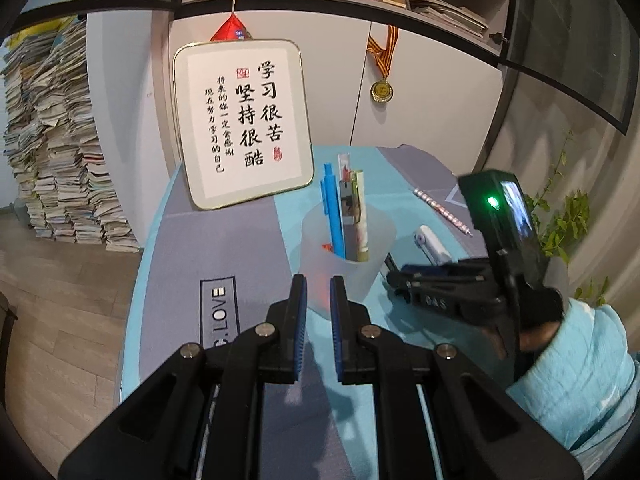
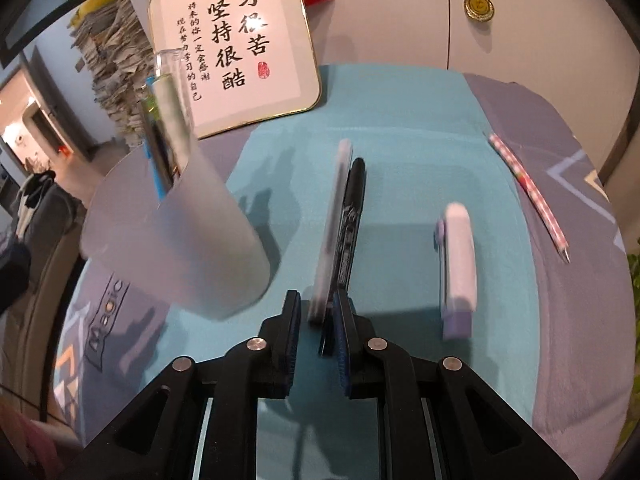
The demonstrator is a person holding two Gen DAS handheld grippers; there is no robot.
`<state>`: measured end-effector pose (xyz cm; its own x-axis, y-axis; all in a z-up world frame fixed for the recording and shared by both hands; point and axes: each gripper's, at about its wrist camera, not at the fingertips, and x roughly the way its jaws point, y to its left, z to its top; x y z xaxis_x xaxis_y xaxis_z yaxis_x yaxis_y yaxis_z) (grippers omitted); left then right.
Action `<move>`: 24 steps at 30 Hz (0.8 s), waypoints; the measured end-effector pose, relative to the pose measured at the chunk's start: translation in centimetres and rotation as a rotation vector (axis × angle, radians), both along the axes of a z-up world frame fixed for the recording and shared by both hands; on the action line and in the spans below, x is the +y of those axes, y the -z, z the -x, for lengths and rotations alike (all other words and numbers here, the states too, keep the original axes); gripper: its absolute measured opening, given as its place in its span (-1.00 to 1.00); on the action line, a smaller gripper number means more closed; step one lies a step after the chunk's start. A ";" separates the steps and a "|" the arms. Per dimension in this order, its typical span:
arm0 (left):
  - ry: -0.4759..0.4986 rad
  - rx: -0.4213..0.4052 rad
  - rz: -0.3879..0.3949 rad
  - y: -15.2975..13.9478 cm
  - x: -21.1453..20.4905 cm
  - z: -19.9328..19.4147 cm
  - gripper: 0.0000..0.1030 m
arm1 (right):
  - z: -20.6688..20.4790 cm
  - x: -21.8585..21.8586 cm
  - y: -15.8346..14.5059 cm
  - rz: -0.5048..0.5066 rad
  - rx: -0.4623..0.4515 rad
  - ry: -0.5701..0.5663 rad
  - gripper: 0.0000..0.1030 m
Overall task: Organize stationery
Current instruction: 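Move the right gripper to the black marker and grasp it, then grasp the clear gel pen with the left gripper while right lifts the black marker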
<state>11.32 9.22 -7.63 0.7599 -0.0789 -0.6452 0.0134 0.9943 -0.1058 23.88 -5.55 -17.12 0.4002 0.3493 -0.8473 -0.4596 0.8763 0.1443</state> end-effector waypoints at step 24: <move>0.213 0.203 0.003 5.5 -10.0 -3.7 -0.78 | 6.7 -11.3 -0.3 -0.035 0.044 0.110 -0.82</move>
<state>14.99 -0.74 -13.09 0.5818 -0.2253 -0.7815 0.2003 0.9710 -0.1308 17.23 -16.90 -16.80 0.4003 0.3352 -0.8529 -0.3535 0.9152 0.1937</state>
